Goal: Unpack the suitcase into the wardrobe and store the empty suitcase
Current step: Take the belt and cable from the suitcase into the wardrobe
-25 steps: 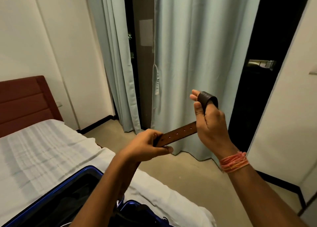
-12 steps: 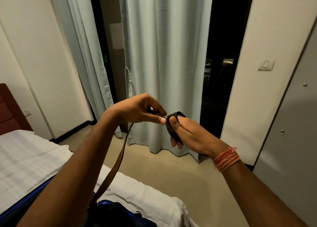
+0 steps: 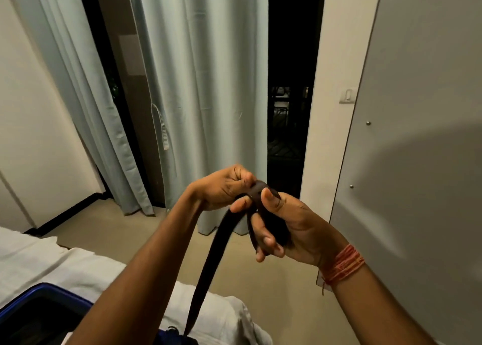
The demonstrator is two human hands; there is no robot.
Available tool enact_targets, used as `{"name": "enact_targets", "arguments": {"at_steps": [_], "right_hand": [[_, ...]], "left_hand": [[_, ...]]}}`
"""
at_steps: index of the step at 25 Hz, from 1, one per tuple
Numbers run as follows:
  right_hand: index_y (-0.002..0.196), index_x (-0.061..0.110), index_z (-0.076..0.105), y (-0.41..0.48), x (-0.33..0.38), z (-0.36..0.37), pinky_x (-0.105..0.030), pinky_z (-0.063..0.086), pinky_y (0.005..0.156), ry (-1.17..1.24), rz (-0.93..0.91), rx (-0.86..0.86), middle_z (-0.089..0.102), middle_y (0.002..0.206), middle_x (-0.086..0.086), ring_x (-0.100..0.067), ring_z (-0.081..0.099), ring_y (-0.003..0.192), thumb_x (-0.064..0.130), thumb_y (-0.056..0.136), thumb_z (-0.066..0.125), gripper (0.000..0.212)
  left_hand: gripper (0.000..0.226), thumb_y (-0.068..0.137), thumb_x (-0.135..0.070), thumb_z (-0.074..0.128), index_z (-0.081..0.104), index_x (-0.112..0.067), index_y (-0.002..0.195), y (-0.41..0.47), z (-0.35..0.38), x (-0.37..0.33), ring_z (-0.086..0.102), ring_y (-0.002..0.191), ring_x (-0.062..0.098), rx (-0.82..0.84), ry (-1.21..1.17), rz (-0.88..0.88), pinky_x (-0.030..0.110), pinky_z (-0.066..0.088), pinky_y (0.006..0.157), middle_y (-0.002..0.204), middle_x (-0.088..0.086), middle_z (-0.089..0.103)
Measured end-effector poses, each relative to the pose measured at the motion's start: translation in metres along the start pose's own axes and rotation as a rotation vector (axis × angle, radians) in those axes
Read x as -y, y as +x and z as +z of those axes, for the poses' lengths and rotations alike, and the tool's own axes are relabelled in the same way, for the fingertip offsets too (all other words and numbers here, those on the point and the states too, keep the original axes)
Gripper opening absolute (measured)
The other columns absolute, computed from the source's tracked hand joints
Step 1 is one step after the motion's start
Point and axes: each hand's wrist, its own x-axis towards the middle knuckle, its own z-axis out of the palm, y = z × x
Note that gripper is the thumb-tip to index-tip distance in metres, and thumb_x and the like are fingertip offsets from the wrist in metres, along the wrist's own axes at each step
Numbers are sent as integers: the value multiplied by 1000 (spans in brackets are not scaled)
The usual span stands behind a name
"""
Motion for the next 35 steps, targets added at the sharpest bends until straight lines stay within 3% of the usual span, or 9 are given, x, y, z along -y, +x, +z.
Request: {"name": "enact_targets", "arguments": {"at_steps": [3,6,11,17,22,25,27,31,35], "right_hand": [[108,7,64,-15,8,-8,-37,58,77,74,-46,-24,71,85,-13,-25,71,76,27,97,41,32],[98,10,66,-27,17,-20,-36,58,62,114,-177,-206,61,65,-6,-16,58,50,35,97,35,40],[86,9,66,-40,31,-34,-28,51,46,153,-176,-313,52,52,-5,-12,48,39,55,93,22,64],[102,7,63,-30,42,-49,-28,49,45,121,-379,-438,65,74,-12,-13,50,46,36,81,69,36],[118,12,53,-17,65,-56,-27,55,61,-336,-464,-697,71,105,-9,-19,67,69,20,93,45,27],[120,18,50,-13,71,-66,-20,52,60,-806,-540,-912,69,109,0,-14,69,74,17,100,41,21],[124,21,49,-15,68,-76,-19,53,69,-1144,-448,-978,65,110,3,-11,67,81,17,100,43,25],[121,16,52,-24,34,-81,-37,55,77,-2006,287,-765,65,103,-7,-24,65,88,26,97,39,29],[102,22,54,-31,20,-79,-40,56,70,-1745,313,-811,66,85,0,-17,65,76,69,89,15,62]], "left_hand": [[66,67,-73,61,72,-13,92,21,35,-6,64,83,28,-91,-103,36,25,55,72,88,21,64],[69,77,-66,35,62,-13,111,34,62,-18,69,73,22,-156,-294,54,26,57,57,94,21,53],[53,86,-46,29,69,-11,93,62,81,-20,67,61,7,-166,-213,83,15,52,55,67,-1,68],[33,104,-15,28,59,-4,98,88,82,-6,54,42,4,-235,-212,34,15,46,40,62,7,57],[41,99,-40,30,54,-7,96,74,73,27,61,58,19,-62,-180,-36,34,55,67,69,8,65],[25,92,-37,54,56,-13,94,57,62,42,59,51,13,-58,-6,-134,31,54,61,59,0,60],[24,84,-26,69,60,-8,98,49,57,44,54,50,6,-108,85,-135,21,47,52,56,-9,54],[30,85,-20,69,64,-7,112,47,34,26,61,64,-3,-205,241,-46,13,46,60,70,-17,66],[43,72,-40,71,72,-17,108,58,9,24,70,88,18,-211,539,107,35,57,81,96,2,74]]}}
